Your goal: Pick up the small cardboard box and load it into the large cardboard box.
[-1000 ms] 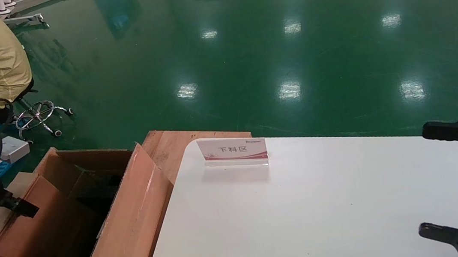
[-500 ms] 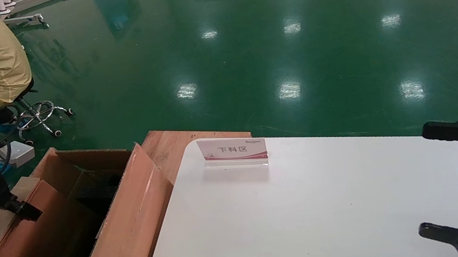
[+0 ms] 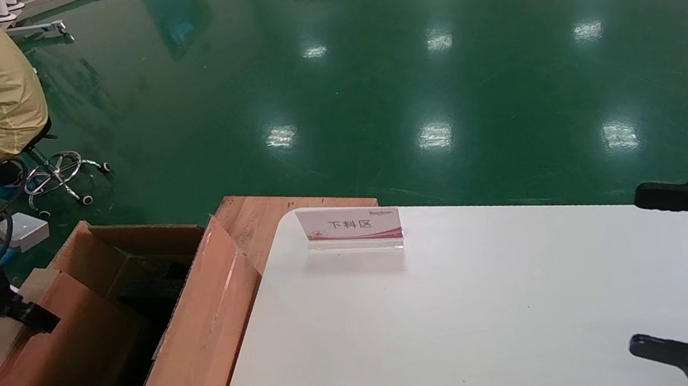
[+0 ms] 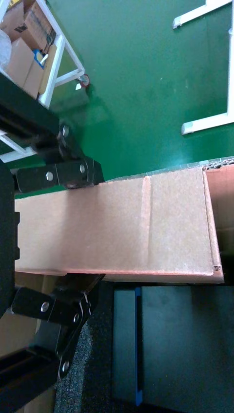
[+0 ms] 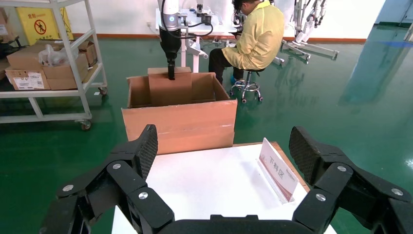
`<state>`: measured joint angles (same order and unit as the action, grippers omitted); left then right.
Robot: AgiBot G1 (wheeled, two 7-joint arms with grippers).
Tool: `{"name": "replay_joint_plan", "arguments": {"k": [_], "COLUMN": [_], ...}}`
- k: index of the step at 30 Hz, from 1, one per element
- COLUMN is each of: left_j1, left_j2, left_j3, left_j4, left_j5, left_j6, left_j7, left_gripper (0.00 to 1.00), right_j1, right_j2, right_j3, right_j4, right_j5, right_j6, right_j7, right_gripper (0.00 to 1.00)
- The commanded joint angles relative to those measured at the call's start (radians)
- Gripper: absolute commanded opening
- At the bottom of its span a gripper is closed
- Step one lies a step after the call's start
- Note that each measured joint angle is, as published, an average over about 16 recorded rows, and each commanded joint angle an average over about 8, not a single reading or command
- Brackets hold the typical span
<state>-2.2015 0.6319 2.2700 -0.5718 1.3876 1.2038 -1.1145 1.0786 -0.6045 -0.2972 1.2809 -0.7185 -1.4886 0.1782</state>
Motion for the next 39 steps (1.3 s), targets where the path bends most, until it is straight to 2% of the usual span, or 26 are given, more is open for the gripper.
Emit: {"name": "replay_joint_plan", "arguments": {"k": [1, 12, 21, 31, 39], "left_j1": [-0.001, -0.02, -0.131, -0.217, -0.194], "left_j2": [-0.001, 0.026, 0.071, -0.042, -0.057], "left_j3": [0.0, 0.0, -0.035, -0.139, -0.186], "left_j4": [-0.002, -0.028, -0.16, -0.425, -0.474], "left_j5": [0.0, 0.017, 0.047, -0.015, -0.025], "left_j6": [0.0, 0.001, -0.06, -0.277, -0.301], "left_j7": [0.0, 0.023, 0.123, 0.203, 0.221], "left_gripper": [1.0, 1.0, 1.0, 1.0, 1.0], "right_j1": [0.0, 0.0, 0.001, 0.001, 0.001], "right_j2": [0.0, 0.0, 0.0, 0.0, 0.0], "right_j3": [0.0, 0.0, 0.0, 0.0, 0.0], "right_j4": [0.0, 0.0, -0.001, -0.001, -0.001], "right_j5": [0.0, 0.0, 0.0, 0.0, 0.001], "right_j6": [0.0, 0.0, 0.0, 0.0, 0.0], "right_j7": [0.0, 0.0, 0.0, -0.001, -0.001], "right_gripper": [1.0, 1.0, 1.0, 1.0, 1.0]}}
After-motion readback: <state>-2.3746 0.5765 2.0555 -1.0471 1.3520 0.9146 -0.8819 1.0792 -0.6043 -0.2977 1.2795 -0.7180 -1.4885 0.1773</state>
